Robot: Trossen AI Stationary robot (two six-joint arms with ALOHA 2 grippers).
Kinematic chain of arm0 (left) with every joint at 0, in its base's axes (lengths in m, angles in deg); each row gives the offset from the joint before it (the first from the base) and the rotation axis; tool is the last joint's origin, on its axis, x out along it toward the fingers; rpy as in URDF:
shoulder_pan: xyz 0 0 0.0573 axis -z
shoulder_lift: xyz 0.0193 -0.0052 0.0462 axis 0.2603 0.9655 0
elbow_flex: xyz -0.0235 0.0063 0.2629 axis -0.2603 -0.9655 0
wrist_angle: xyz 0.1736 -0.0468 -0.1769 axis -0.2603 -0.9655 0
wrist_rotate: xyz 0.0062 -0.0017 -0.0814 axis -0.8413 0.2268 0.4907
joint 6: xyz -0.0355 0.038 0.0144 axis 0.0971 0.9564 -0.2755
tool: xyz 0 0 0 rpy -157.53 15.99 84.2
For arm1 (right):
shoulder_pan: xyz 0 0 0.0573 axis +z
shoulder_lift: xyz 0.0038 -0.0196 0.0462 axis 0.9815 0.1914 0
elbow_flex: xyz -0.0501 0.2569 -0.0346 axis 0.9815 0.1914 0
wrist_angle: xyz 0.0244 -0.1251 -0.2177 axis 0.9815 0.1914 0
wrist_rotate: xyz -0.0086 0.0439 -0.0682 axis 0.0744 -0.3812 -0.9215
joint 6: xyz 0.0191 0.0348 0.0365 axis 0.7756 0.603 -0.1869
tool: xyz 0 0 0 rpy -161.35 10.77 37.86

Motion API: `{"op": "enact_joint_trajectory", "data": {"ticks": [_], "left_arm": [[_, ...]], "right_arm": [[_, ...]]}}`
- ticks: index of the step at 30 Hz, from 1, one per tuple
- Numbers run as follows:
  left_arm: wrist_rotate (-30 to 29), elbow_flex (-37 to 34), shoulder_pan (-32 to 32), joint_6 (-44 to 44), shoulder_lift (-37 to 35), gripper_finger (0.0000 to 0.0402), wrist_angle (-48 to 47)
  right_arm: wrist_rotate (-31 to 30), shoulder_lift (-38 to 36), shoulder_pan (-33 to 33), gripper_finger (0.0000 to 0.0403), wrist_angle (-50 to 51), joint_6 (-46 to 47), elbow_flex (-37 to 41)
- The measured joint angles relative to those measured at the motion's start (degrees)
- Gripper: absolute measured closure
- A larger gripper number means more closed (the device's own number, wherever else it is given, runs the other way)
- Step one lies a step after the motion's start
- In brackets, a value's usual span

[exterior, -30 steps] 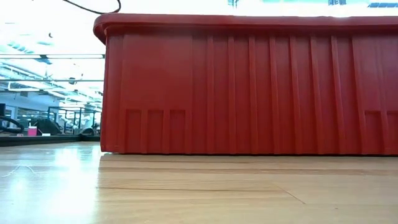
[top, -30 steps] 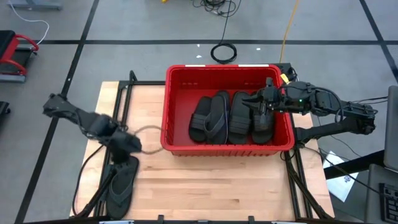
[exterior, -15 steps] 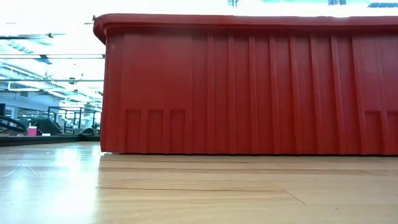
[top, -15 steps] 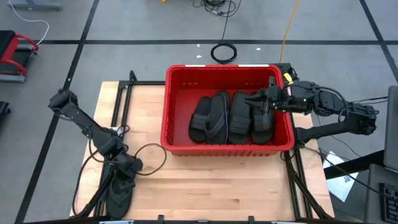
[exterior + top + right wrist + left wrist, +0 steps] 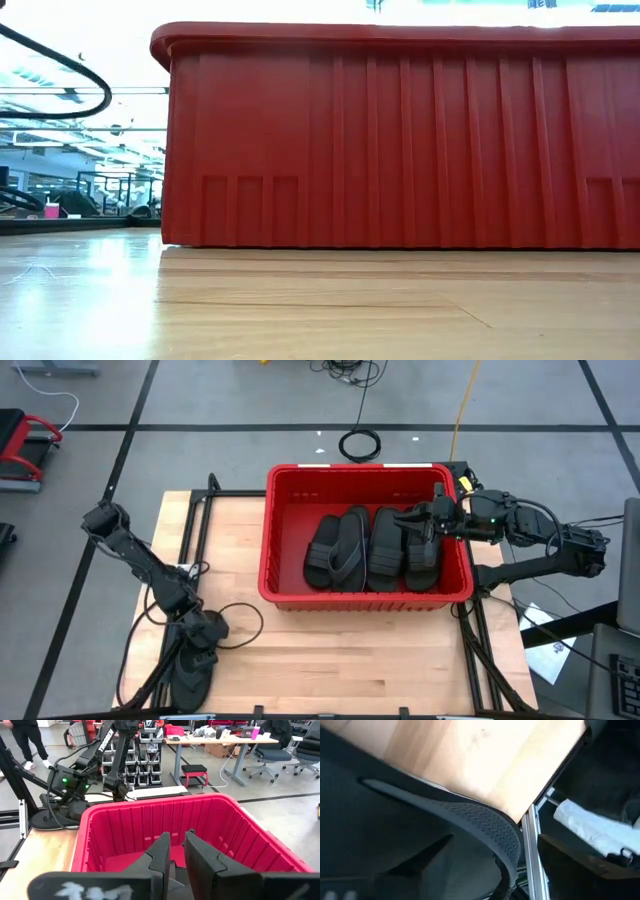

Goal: Pick and place slides into bin
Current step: Put the black slipper into the red container

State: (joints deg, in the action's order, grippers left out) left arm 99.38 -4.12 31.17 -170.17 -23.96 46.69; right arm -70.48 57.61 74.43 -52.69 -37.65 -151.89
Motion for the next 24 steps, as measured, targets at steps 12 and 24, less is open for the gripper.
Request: {"op": "enact_joint_trajectory", "data": {"ticks": [12,24], "left_arm": [[1.72,1.75,-0.02,6.34,-0.05,0.0392,12.54],[-12.21,28.81,-0.45,14.33,-6.73,0.0400,3.21]], "right_arm": [[-1.51,0.00,0.00,0.0355,-0.04,-1.75,0.00],[-1.50,0.00,0.00,0.0355,-0.21,-4.11,0.00]]}}
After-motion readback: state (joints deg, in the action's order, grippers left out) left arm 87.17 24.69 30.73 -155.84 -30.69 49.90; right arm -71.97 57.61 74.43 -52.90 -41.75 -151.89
